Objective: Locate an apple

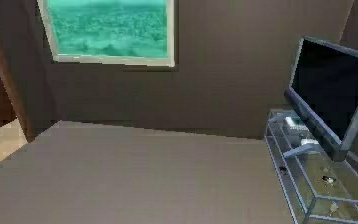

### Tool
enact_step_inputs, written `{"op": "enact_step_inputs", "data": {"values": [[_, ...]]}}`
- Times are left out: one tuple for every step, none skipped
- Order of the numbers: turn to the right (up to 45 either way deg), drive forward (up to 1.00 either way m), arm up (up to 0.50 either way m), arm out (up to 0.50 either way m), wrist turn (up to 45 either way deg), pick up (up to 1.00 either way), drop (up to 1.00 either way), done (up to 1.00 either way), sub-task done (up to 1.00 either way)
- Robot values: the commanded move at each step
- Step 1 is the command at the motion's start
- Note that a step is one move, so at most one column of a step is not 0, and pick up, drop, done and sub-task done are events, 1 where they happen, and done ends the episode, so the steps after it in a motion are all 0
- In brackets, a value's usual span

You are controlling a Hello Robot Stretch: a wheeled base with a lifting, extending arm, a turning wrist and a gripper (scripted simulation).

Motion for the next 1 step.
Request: {"op": "enact_step_inputs", "data": {"values": [[-45.0,0.0,0.0,0.0,0.0,0.0,0.0,0.0,0.0]]}}
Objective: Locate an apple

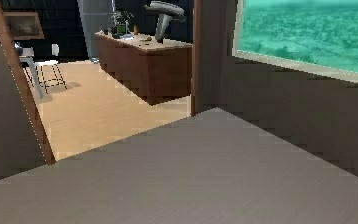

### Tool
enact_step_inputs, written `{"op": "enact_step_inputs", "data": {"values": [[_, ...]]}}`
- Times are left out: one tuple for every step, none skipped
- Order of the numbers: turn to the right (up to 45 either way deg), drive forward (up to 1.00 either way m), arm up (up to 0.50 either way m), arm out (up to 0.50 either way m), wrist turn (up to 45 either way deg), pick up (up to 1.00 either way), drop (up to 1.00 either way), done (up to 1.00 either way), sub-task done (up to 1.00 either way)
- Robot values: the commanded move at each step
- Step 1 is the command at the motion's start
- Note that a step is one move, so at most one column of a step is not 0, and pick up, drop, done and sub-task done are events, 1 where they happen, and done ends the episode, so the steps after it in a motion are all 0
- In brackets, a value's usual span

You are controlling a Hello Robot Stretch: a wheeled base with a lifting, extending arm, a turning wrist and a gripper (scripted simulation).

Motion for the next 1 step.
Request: {"op": "enact_step_inputs", "data": {"values": [[-18.0,0.0,0.0,0.0,0.0,0.0,0.0,0.0,0.0]]}}
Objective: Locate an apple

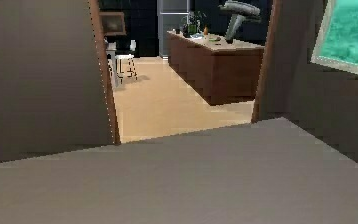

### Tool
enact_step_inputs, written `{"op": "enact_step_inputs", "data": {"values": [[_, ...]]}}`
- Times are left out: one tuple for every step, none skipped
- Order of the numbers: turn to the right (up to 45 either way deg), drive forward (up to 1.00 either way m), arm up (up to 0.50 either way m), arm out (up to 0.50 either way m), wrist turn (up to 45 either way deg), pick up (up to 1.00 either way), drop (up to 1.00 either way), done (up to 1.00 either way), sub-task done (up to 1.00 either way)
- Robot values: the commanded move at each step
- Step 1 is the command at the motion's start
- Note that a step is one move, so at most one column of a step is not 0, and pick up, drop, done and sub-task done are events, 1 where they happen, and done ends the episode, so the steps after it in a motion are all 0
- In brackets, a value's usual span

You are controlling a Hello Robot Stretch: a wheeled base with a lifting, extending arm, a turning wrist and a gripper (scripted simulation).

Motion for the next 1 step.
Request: {"op": "enact_step_inputs", "data": {"values": [[0.0,1.0,0.0,0.0,0.0,0.0,0.0,0.0,0.0]]}}
